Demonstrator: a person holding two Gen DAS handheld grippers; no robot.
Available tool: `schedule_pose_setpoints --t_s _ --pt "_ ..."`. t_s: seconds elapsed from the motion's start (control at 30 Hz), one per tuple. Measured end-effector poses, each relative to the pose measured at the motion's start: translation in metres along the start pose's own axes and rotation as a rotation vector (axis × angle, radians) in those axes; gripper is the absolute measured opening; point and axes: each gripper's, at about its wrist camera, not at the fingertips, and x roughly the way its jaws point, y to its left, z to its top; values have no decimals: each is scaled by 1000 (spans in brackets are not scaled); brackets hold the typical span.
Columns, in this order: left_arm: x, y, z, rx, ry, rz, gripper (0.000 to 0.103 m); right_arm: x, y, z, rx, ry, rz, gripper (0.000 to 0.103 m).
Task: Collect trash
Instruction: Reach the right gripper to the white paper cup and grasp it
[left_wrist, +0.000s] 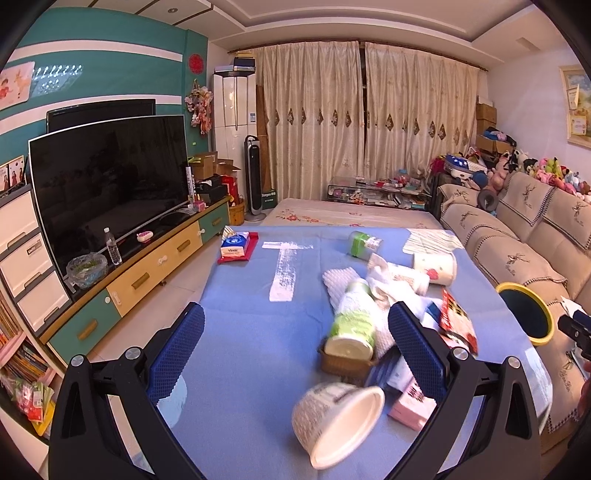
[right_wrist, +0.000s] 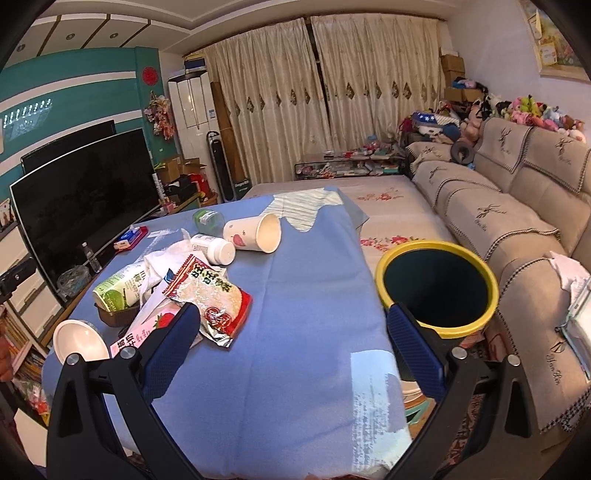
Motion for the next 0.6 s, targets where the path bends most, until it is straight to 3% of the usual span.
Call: schedule_pose_setpoints --t_s 0.3,0.4,0.6 --pt "66 5 42 6 -20 16 98 94 20 49 -36 93 66 95" --pt "89 1 53 17 -32 9 98 129 25 68 -41 118 93 81" --pt "132 -7 71 36 -35 -6 98 194 30 93 -32 190 103 63"
